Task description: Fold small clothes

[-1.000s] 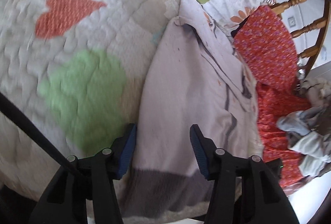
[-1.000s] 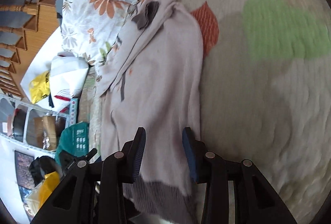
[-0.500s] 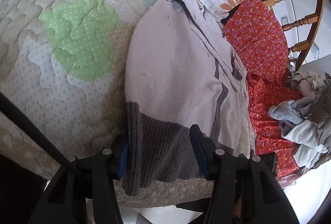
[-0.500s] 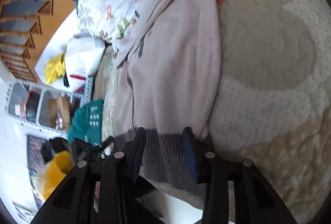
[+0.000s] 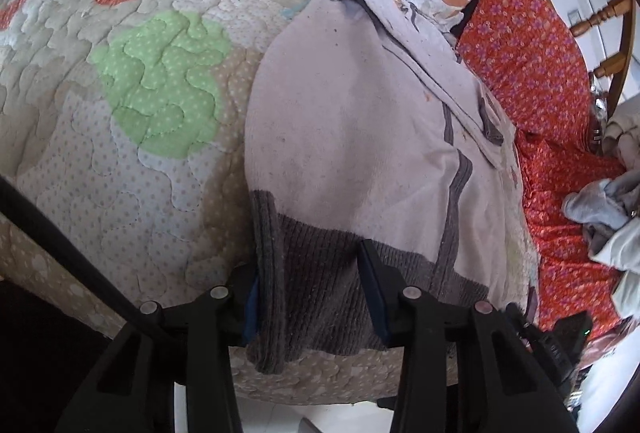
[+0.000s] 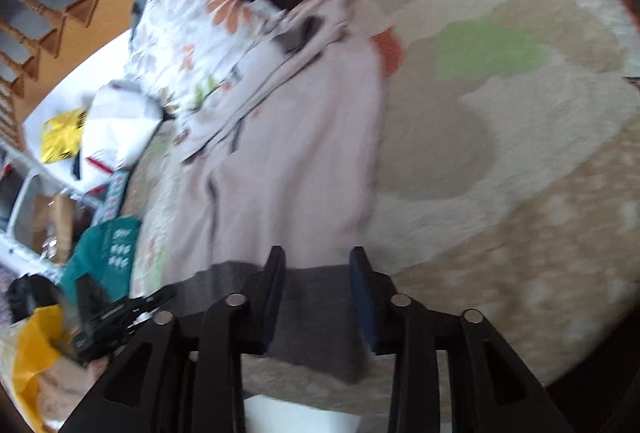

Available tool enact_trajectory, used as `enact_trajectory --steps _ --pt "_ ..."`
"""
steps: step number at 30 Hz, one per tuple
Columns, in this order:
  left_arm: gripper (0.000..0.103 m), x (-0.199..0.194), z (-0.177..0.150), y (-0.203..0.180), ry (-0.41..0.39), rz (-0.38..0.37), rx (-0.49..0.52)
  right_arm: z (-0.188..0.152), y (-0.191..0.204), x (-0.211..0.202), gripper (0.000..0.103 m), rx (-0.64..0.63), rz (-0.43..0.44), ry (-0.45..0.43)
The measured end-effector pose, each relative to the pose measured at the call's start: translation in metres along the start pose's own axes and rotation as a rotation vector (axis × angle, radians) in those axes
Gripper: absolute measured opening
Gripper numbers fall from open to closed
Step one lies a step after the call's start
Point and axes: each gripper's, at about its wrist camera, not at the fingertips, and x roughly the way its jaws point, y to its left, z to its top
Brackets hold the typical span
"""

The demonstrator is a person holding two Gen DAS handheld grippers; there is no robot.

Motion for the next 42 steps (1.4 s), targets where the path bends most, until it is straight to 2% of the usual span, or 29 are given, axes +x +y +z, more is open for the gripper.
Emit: enact_trajectory --steps 2,6,8,9,10,11,12,15,18,22,26,27,29,32,34,36,39,42 --pt "0.052 0.001 0.002 0.001 0.004 -0.035 -0.016 0.0 -0.008 0.009 0.044 0.036 0.04 0.027" --pt "0.054 0.004 0.005 0.0 0.001 -0.047 -0.028 0.004 -0.004 0.019 0.044 0.04 0.097 0.053" --pt "0.033 0.004 0.004 -0.002 -0.004 -0.006 -0.007 0.003 0.006 0.028 0.044 0.02 0.1 0.058" --pt "0.017 0.005 0.004 -0.003 -0.003 0.04 0.004 0.002 0.013 0.031 0.043 -0.008 0.078 0.053" --pt "0.016 0.005 0.004 0.0 0.002 0.043 0.001 0.002 0.018 0.034 0.041 -0.029 0.057 0.049" --pt "0.014 0.003 0.005 0.004 0.006 0.028 -0.022 0.002 0.024 0.036 0.03 -0.063 0.015 0.055" --pt "0.011 0.002 0.007 0.007 0.012 0.024 -0.037 0.004 0.025 0.038 0.007 -0.081 0.003 0.07" --pt "0.009 -0.006 0.005 0.008 0.008 0.044 -0.049 0.011 0.013 0.035 0.006 -0.022 0.05 0.104" --pt "0.009 -0.023 -0.009 0.001 -0.004 0.061 -0.009 0.011 0.01 0.016 0.006 -0.013 0.086 0.126" --pt "0.009 -0.056 -0.041 0.0 -0.03 0.045 0.011 -0.001 0.002 -0.021 0.006 -0.043 0.09 0.157" --pt "0.009 -0.06 -0.068 0.004 -0.016 0.107 0.046 -0.02 -0.008 -0.028 0.007 -0.102 0.02 0.216" --pt "0.009 -0.061 -0.071 0.005 -0.009 0.101 0.05 -0.022 -0.01 -0.03 0.01 -0.096 0.019 0.215" --pt "0.009 -0.072 -0.073 0.002 -0.011 0.072 0.079 -0.019 -0.011 -0.04 0.01 -0.081 0.055 0.199" --pt "0.022 -0.101 -0.073 -0.013 -0.095 0.076 0.154 -0.005 0.003 -0.065 0.011 -0.151 0.032 0.106" --pt "0.041 -0.114 -0.068 -0.02 -0.141 0.075 0.184 0.009 0.015 -0.073 0.011 -0.203 0.003 0.06" --pt "0.052 -0.118 -0.05 -0.034 -0.186 0.08 0.207 0.029 0.029 -0.071 0.011 -0.233 -0.01 0.037" --pt "0.059 -0.106 -0.012 -0.059 -0.249 0.125 0.254 0.062 0.053 -0.057 0.011 -0.284 -0.023 -0.004" --pt "0.066 -0.08 0.033 -0.085 -0.281 0.146 0.302 0.1 0.077 -0.023 0.011 -0.303 -0.031 -0.014"
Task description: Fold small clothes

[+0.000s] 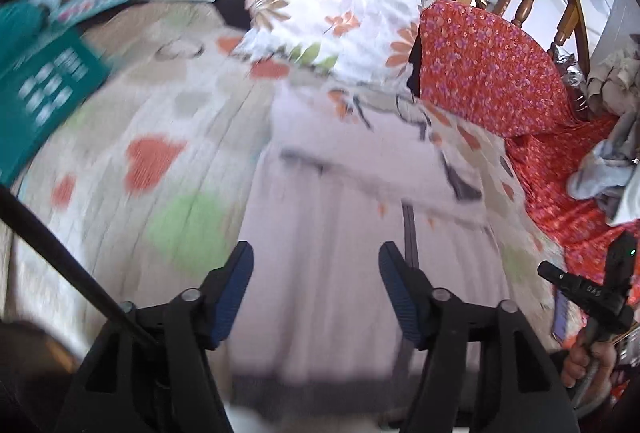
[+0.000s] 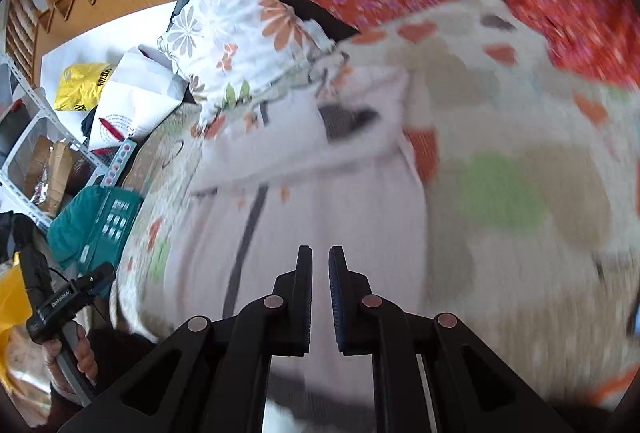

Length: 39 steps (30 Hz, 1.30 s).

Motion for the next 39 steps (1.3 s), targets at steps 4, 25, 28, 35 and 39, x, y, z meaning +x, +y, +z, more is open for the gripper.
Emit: enact_trajectory --steps 4,25,28,35,39 --pt "0.066 0.064 0.05 -0.008 0.034 0.006 -0.012 0.049 0.014 0.061 0.011 -0.002 -0.04 0.007" --pt "0.066 0.119 0.088 0.026 0.033 0.134 -0.058 0.186 -0.002 0.171 0.008 -0.189 -0.489 -0.012" --pt "0.066 0.122 0.09 0.036 0.045 0.161 -0.082 0.166 0.013 0.174 0.009 -0.17 -0.308 0.064" --pt "0.066 0.122 0.092 0.073 0.064 0.208 -0.202 0.118 0.032 0.205 0.013 -0.212 -0.272 0.166" --pt "0.066 0.125 0.09 0.084 0.091 0.209 -0.227 0.1 0.036 0.189 0.025 -0.198 -0.225 0.148"
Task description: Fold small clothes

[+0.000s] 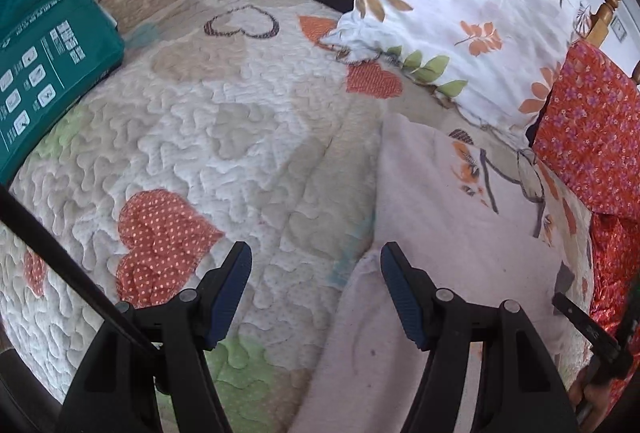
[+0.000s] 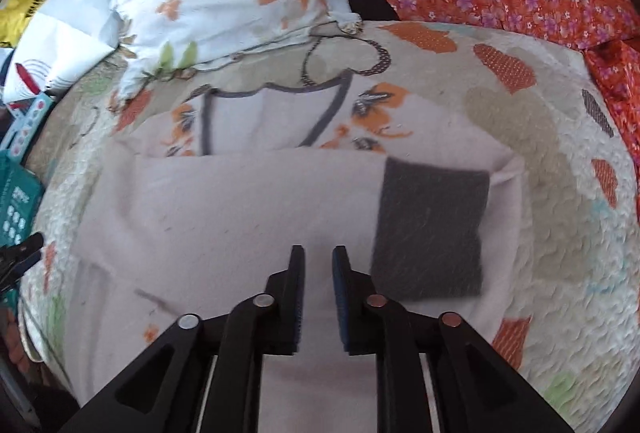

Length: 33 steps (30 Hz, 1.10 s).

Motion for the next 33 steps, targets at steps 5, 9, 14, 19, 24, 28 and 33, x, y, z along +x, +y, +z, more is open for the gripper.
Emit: enact_trajectory --steps 5,9,14,19,24,28,33 --pt "0.066 0.0 -0.006 -0.004 0.029 -0.014 0.051 -0.035 -0.032 -0.041 0.033 0.098 -0.005 -0.028" --pt "0.066 0.001 -0.016 0.002 0.07 -0.04 0.068 -0.073 -0.076 -0.07 0.043 0.235 -0.035 -0.038" --pt "0.068 0.008 -0.042 0.021 0.167 -0.147 0.029 -0.139 -0.125 -0.076 0.048 0.427 -0.005 0.021" --pt "0.069 -0.009 -0.082 0.031 0.16 -0.207 0.067 -0.178 -0.127 -0.088 0.048 0.509 0.159 -0.022" --pt "0.069 -0.026 -0.113 0.044 0.183 -0.276 0.035 -0.203 -0.112 -0.091 0.048 0.529 0.276 0.0" --pt "0.068 -0.033 -0.141 0.064 0.229 -0.406 -0.091 -0.227 -0.104 -0.092 0.048 0.569 0.375 0.02" --pt "0.068 -0.035 -0.178 0.079 0.274 -0.499 -0.19 -0.254 -0.095 -0.093 0.048 0.59 0.456 0.04"
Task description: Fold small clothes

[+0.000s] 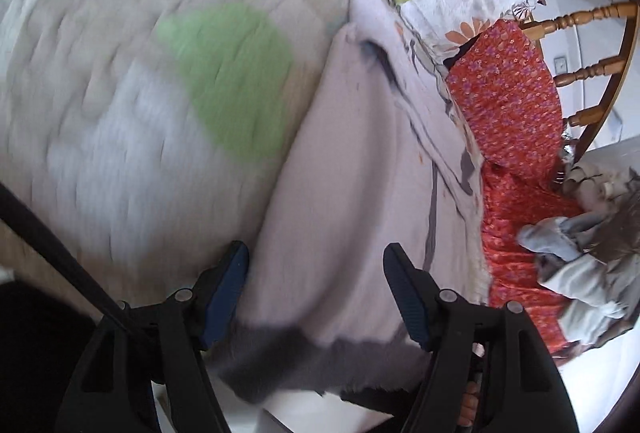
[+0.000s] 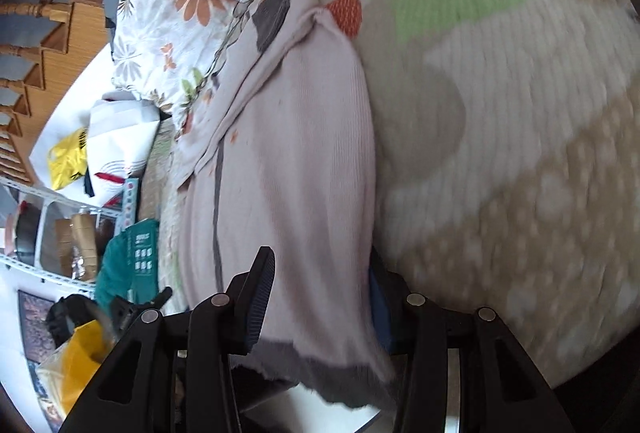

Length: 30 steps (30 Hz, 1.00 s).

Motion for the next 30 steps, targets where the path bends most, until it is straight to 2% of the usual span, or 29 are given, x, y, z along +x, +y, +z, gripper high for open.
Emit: enact_trajectory --steps 8,10,13,21,23,25,26,27,28,30 --pt "0.067 0.008 -0.047 0.012 0.075 0.044 -0.005 -0.02 -0.009 -0.001 0.048 0.015 0.057 0.031" --pt "0.057 0.013 -0.053 0.016 0.103 0.034 -0.03 -0.024 -0.012 -0.001 0.048 0.03 0.073 0.04" --pt "0.047 0.019 -0.059 0.019 0.123 0.03 -0.05 -0.03 -0.013 -0.001 0.048 0.033 0.079 0.051" --pt "0.044 0.017 -0.064 0.021 0.11 0.016 -0.07 -0.051 -0.012 0.01 0.048 0.025 0.072 0.112" --pt "0.036 0.015 -0.065 0.021 0.101 0.036 -0.065 -0.057 -0.01 0.014 0.048 0.013 0.051 0.13" --pt "0.02 0.011 -0.068 0.023 0.09 0.058 -0.069 -0.062 -0.008 0.018 0.048 -0.003 0.026 0.141" --pt "0.017 0.009 -0.069 0.024 0.084 0.063 -0.076 -0.065 -0.007 0.018 0.048 -0.014 0.01 0.138" --pt "0.013 0.006 -0.07 0.025 0.076 0.056 -0.085 -0.067 -0.005 0.019 0.043 -0.025 -0.006 0.132" --pt "0.011 0.004 -0.069 0.025 0.067 0.047 -0.093 -0.068 -0.002 0.018 0.029 -0.05 -0.046 0.121" --pt "0.01 -0.006 -0.069 0.024 0.04 0.033 -0.099 -0.069 0.005 0.015 0.01 -0.098 -0.087 0.104"
